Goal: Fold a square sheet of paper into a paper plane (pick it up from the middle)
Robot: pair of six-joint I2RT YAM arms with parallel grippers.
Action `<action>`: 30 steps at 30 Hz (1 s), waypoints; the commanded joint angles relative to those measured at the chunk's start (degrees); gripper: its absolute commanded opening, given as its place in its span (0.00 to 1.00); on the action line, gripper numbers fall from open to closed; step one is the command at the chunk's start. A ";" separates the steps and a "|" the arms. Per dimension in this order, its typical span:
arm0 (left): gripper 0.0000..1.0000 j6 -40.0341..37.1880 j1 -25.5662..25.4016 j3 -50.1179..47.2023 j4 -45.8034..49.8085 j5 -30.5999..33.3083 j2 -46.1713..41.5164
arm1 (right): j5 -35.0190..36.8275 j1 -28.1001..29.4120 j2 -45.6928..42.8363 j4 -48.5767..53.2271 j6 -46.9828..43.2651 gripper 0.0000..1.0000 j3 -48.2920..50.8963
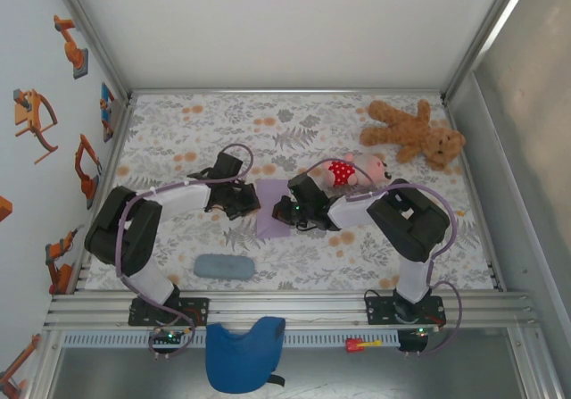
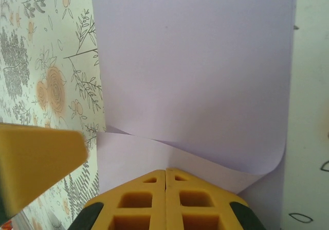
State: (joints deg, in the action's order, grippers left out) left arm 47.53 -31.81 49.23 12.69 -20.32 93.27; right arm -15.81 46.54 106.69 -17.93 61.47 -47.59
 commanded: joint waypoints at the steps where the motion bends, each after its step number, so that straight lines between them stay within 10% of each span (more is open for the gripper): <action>1: 0.09 1.77 -1.98 -1.87 0.40 0.28 -5.54 | 3.77 -0.31 2.87 7.53 0.66 0.00 2.95; 30: 0.10 1.82 -7.86 -1.87 0.41 -2.18 2.03 | 2.29 -0.38 3.56 8.88 1.58 0.00 2.86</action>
State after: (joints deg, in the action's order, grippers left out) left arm 51.42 -39.35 45.71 10.85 -21.52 94.26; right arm -15.84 46.50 106.69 -18.74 63.00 -47.29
